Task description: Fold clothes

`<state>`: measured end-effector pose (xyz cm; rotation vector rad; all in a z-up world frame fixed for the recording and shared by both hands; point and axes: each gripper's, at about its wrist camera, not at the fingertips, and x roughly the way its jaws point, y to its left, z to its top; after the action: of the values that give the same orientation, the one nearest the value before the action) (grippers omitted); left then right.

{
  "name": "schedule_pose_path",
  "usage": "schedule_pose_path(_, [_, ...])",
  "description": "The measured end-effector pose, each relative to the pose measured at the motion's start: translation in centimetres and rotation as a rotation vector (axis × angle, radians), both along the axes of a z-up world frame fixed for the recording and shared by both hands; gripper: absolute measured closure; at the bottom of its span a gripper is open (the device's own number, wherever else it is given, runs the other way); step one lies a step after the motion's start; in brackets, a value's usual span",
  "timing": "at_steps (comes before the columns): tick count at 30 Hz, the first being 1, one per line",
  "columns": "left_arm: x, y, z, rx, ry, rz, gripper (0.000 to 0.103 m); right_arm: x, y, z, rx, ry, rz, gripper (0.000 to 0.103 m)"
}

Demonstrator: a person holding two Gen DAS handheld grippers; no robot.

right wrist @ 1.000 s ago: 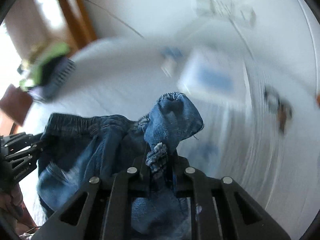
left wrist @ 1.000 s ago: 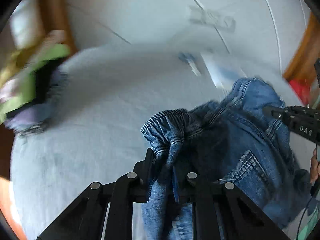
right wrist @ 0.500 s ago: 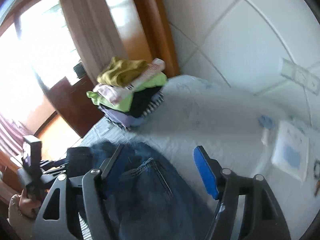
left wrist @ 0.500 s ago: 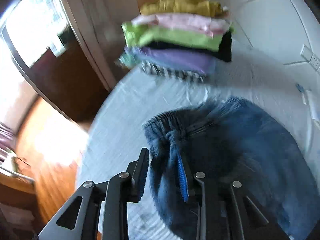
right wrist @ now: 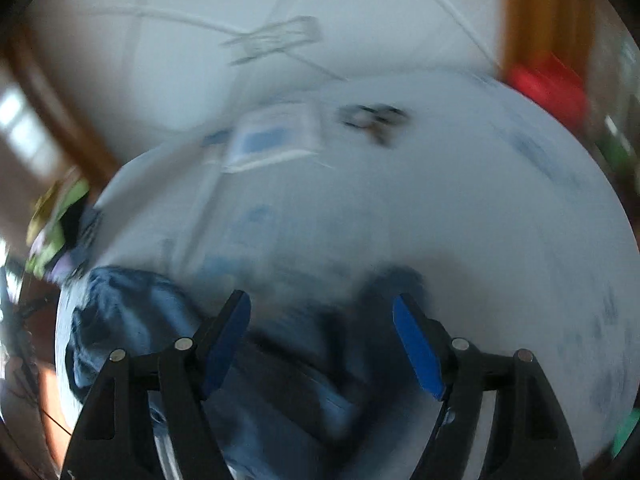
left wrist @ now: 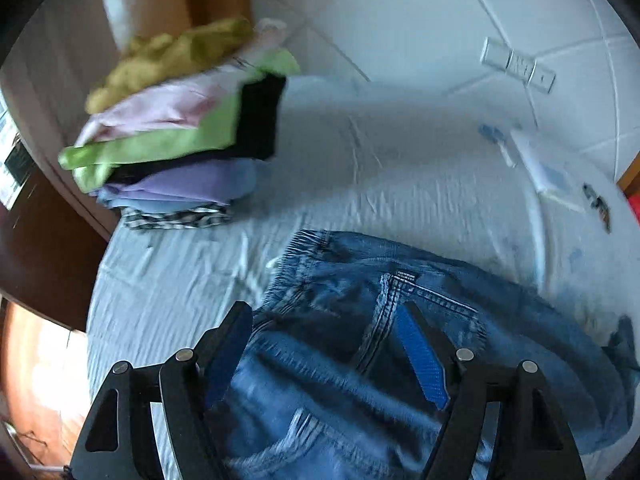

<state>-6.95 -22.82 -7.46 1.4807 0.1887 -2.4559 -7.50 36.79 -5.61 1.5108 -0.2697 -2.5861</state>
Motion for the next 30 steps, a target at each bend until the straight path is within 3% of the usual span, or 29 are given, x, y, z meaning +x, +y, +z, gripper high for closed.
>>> schedule_pose_path(3, [-1.9,0.3,-2.4,0.004,-0.04,-0.017,0.028,1.2,3.0,-2.5,-0.018,-0.076,-0.089,0.027])
schedule_pose_path(5, [-2.9,0.3,-3.8,-0.001,-0.061,-0.02,0.028,1.7,4.1,-4.2,-0.029,-0.12,-0.13,0.016])
schedule_pose_path(7, [-3.7,0.2,-5.0,-0.009,-0.08,-0.022,0.028,1.9,4.2,-5.4,-0.039,-0.143,-0.144,0.013])
schedule_pose_path(17, [-6.1,0.0,-10.0,-0.039,-0.188,-0.048,0.026,-0.7,1.9,-10.8,0.003,-0.265,-0.14,0.015])
schedule_pose_path(18, [-6.1,-0.1,-10.1,-0.031,-0.175,-0.052,0.027,-0.8,1.6,-11.0,-0.011,-0.266,-0.117,0.02])
schedule_pose_path(19, [-6.1,-0.2,-10.0,-0.029,-0.168,-0.049,0.028,-1.0,1.1,-11.3,0.002,-0.28,-0.086,0.053])
schedule_pose_path(20, [-6.0,-0.1,-9.7,-0.039,-0.159,-0.042,0.043,-1.1,0.6,-11.2,0.041,-0.279,-0.07,0.084])
schedule_pose_path(21, [-5.8,-0.1,-9.5,-0.049,-0.151,-0.034,0.094,-1.2,0.1,-11.0,0.083,-0.275,-0.056,0.086])
schedule_pose_path(22, [-5.7,-0.1,-9.3,-0.059,-0.142,-0.027,0.1,-1.1,-0.3,-9.9,0.091,-0.243,-0.037,0.095])
schedule_pose_path(23, [-5.6,-0.1,-9.0,-0.069,-0.134,-0.019,0.101,-1.0,-0.7,-8.7,0.093,-0.206,-0.018,0.097])
schedule_pose_path(26, [-5.1,-0.2,-5.7,-0.13,-0.022,0.015,0.101,-1.1,-0.9,-1.9,0.122,-0.006,-0.011,0.097])
schedule_pose_path(30, [-5.7,-1.5,-0.6,-0.182,0.118,0.083,0.101,-3.4,1.9,7.1,0.056,0.259,-0.096,0.097])
